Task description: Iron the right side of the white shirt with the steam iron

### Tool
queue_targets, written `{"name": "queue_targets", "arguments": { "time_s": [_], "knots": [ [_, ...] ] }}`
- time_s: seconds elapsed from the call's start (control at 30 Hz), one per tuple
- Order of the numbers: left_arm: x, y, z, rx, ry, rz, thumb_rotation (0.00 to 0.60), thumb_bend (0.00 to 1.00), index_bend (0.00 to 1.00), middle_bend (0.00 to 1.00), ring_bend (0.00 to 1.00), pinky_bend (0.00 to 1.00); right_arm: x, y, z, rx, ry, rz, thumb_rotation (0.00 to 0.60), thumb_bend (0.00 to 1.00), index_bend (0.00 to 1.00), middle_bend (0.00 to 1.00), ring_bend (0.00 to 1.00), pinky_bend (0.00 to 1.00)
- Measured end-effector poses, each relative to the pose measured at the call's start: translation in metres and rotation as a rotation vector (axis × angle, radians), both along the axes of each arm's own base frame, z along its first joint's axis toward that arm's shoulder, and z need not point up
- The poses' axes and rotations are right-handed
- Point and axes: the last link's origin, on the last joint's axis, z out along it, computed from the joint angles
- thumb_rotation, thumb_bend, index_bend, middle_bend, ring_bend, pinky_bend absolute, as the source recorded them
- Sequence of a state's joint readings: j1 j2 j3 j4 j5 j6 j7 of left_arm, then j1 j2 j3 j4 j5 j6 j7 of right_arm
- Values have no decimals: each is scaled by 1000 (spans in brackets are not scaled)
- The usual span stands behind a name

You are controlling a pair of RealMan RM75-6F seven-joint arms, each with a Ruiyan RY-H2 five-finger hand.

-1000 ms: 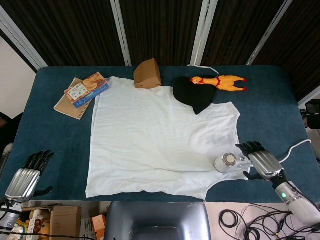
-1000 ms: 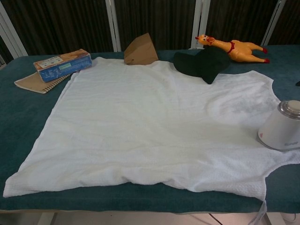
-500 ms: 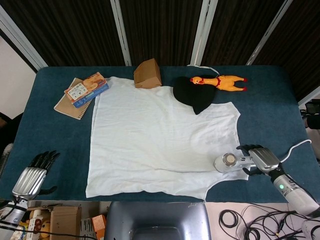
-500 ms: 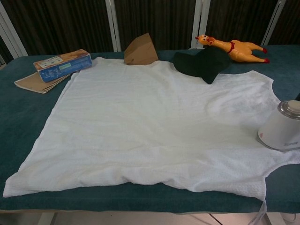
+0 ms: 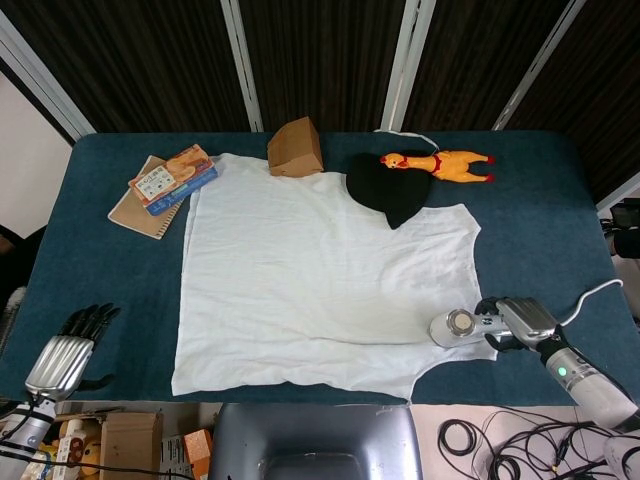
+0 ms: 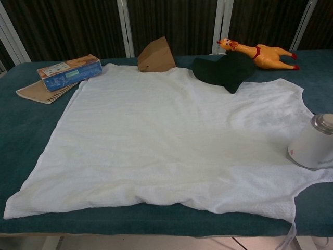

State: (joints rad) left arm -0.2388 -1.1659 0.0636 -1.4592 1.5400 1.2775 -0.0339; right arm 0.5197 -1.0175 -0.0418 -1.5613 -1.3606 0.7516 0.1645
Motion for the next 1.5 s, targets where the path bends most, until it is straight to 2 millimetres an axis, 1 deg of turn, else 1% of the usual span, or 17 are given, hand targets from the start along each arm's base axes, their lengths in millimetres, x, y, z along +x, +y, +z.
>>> {"name": "queue_targets", "arguments": {
  "time_s": [0.1,0.33,0.43,0.77,0.87,1.07,1.2,1.27,1.33,1.37,1.43,1.5],
  "knots": [
    [0,0,0,1,2,1,600,62,72,55,0,96,-2,1,0,4,9,-8,600,369,370,315,301,385],
    [0,-1,1,-2,2,4,600,62,72,55,0,95,-3,3,0,12,21,-14,600,370,418,357,353,448],
    [0,-1,1,-4,1,6,600,62,72,55,0,96,-4,3,-1,18,28,-20,600,370,422,362,358,455],
    [-2,-2,3,-5,0,15,600,62,72,55,0,95,-7,2,-9,39,37,-39,600,370,455,399,393,495],
    [-2,-2,3,-5,0,15,600,62,72,56,0,95,-7,1,-10,41,36,-40,600,374,482,426,421,520],
    [-3,-1,4,-4,0,18,600,62,72,56,0,96,-7,4,-11,48,40,-34,600,444,601,545,553,630],
    [-3,-2,5,-4,0,20,600,62,72,55,0,95,-8,5,-12,52,49,-32,600,516,690,637,639,702],
    [-3,-2,5,-5,-1,20,600,62,72,56,0,96,-10,4,-14,53,52,-35,600,576,759,708,708,752],
    [-3,-3,6,-4,-1,21,600,62,72,56,0,96,-11,4,-17,49,50,-38,600,609,824,773,771,799],
    [-3,-3,6,-4,-1,21,600,62,72,56,0,96,-11,3,-19,46,47,-38,600,615,853,801,799,823],
    [-4,-3,7,-1,-1,24,600,62,72,56,0,95,-12,2,-24,28,29,-38,600,626,941,883,880,901],
    [-5,-3,7,0,-2,26,600,62,72,56,0,96,-13,1,-28,4,-1,-44,600,644,985,930,927,946]
  ]
}}
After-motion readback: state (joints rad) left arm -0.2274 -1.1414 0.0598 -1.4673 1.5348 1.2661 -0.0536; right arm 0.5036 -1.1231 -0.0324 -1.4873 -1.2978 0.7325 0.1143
